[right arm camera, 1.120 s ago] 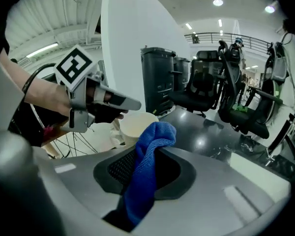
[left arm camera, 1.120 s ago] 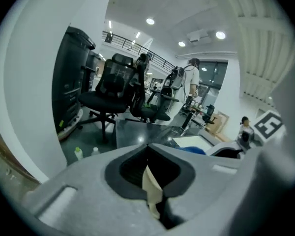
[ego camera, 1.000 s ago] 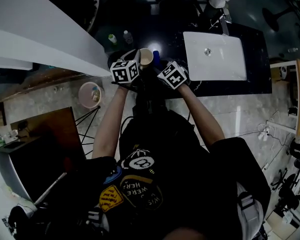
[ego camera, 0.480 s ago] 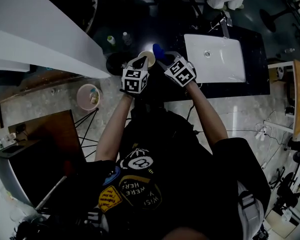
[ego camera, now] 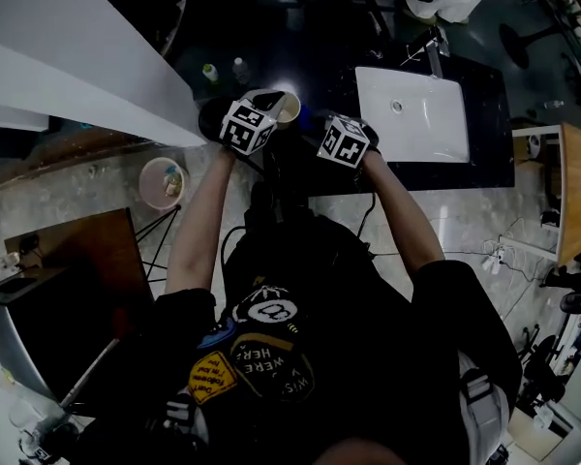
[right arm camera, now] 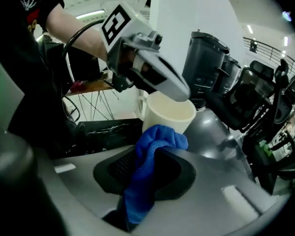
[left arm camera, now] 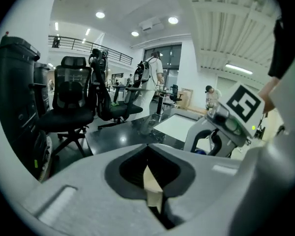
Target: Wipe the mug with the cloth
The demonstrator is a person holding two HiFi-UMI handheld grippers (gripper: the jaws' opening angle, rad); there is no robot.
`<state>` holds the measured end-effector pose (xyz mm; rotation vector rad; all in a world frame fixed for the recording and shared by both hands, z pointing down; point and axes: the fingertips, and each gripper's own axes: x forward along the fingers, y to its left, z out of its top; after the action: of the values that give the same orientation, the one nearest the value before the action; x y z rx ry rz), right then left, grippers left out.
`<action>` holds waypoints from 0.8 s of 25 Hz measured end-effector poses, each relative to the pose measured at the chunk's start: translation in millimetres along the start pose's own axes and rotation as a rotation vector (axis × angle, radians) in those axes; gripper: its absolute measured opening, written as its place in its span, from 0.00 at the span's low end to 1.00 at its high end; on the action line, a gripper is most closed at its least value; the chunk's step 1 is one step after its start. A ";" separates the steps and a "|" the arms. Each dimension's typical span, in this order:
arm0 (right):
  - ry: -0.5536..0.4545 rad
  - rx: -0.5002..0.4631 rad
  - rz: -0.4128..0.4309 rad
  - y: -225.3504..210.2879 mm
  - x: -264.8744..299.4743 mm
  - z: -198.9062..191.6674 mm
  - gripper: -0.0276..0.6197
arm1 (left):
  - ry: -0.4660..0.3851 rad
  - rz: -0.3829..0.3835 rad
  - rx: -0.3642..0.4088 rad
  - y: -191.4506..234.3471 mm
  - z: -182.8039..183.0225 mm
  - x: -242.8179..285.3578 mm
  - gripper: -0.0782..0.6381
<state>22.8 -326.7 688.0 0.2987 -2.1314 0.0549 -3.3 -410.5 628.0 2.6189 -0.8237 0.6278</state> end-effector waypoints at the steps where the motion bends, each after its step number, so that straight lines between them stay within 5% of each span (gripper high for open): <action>1: 0.002 0.017 -0.026 -9.5 -5.8 -0.2 0.18 | 0.003 0.014 0.009 1.9 0.2 -0.8 0.12; 7: 0.048 -0.046 -0.125 -71.9 -20.6 9.6 0.18 | -0.072 0.037 -0.171 -1.2 -7.8 -18.0 0.12; 15: 0.101 -0.264 0.029 -30.2 -9.4 1.5 0.18 | -0.115 0.013 -0.193 -0.4 -0.7 -7.6 0.12; 20: 0.037 -0.211 0.076 -10.6 -25.6 -5.6 0.18 | -0.122 -0.066 -0.208 1.1 1.4 -8.4 0.12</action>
<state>43.2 -331.2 669.0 0.0923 -2.0899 -0.1186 -9.7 -408.1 622.8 2.5008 -0.7882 0.3470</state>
